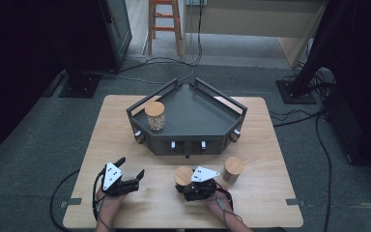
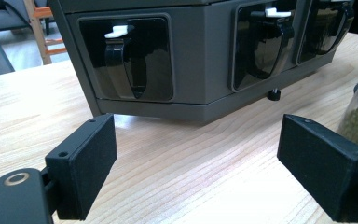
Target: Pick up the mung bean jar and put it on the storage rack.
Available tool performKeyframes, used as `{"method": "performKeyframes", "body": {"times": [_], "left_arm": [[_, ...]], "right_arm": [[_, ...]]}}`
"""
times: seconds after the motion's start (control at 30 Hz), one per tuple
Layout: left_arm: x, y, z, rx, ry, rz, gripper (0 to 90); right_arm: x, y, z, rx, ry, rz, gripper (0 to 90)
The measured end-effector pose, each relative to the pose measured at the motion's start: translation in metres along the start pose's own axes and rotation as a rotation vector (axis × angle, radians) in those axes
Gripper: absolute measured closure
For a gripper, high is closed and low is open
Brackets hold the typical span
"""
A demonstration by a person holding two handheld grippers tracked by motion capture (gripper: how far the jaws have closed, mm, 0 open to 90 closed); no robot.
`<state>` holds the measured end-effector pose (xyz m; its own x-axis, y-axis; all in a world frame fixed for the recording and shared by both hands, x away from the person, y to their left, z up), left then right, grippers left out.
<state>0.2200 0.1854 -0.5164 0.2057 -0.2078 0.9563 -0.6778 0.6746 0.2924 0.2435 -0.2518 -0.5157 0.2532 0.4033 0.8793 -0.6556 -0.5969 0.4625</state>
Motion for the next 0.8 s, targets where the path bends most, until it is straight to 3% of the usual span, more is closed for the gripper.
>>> {"method": "performKeyframes", "body": {"times": [0.17,0.8], "left_arm": [[0.000,-0.001,0.001,0.000,-0.009,-0.009,11.7],[0.000,-0.004,0.004,-0.014,-0.023,-0.017,11.8]], "right_arm": [[0.003,0.003,0.006,0.004,-0.029,-0.001,25.2],[0.018,0.013,0.012,-0.012,-0.039,0.017,25.3]]}}
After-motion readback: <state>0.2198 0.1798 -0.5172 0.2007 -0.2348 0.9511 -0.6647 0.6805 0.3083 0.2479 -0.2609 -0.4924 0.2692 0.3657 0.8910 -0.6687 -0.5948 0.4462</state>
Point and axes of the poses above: each handheld gripper's, and its own axes: y roughly backward along the jaws, x roughly out of its top, z roughly to its right, the point moved 5 cm from there along -y, roughly forward along the jaws, and after that the axes turned 11 degrees about -x, right-handed, at the moved point
